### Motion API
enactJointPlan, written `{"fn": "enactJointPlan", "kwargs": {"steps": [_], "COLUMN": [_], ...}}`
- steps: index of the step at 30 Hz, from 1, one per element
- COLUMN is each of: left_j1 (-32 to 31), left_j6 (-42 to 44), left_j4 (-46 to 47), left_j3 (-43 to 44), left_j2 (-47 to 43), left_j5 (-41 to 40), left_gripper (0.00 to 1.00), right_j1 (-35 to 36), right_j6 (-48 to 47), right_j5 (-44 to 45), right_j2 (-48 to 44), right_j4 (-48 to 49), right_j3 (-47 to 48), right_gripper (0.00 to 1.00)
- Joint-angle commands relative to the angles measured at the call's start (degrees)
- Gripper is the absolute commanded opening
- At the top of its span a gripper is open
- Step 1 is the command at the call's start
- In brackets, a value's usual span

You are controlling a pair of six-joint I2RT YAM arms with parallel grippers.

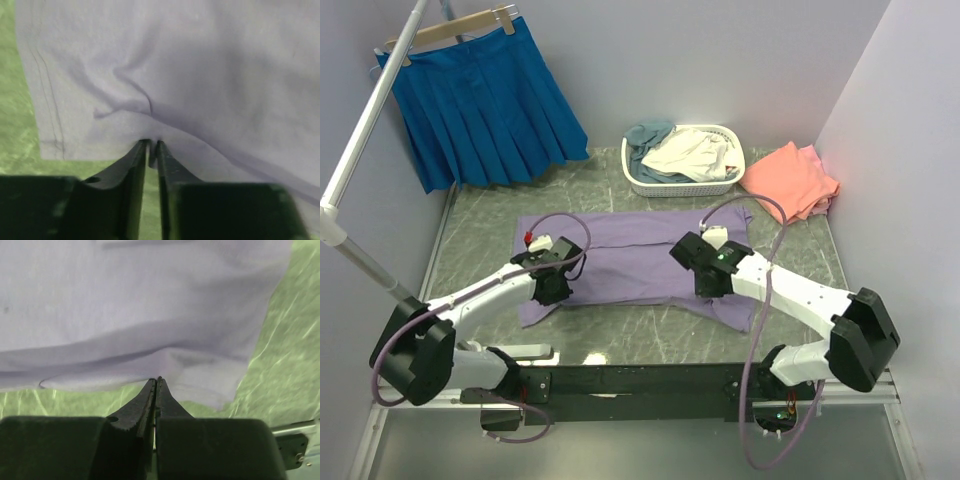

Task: Fold and stack the t-shirts
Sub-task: Fold the tshirt

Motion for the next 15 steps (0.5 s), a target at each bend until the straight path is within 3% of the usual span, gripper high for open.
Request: {"fn": "enactJointPlan", "kwargs": {"steps": [1, 7, 15], "left_j1": [4.66, 9.95, 11.71], "left_j6": [6.2, 12.53, 17.11], "left_j4": [2.16, 4.71, 3.31], "left_j3": [4.42, 10.12, 15.58], "left_j2": [1.69, 8.79, 16.46], "left_j5": [1.33, 4.06, 4.59], "left_gripper": [0.25, 0.39, 0.41], "right_j1": [-4.09, -8.57, -11.83], "right_j6": [-7.05, -12.67, -17.51], "right_j5": [1.73, 1.38, 0.76], "right_j2": [3.37, 10.49, 18.66], "right_j4": [2.43, 5.68, 8.15], "right_j3": [4.42, 8.28, 14.44], "right_gripper": [0.02, 0.01, 0.0]}}
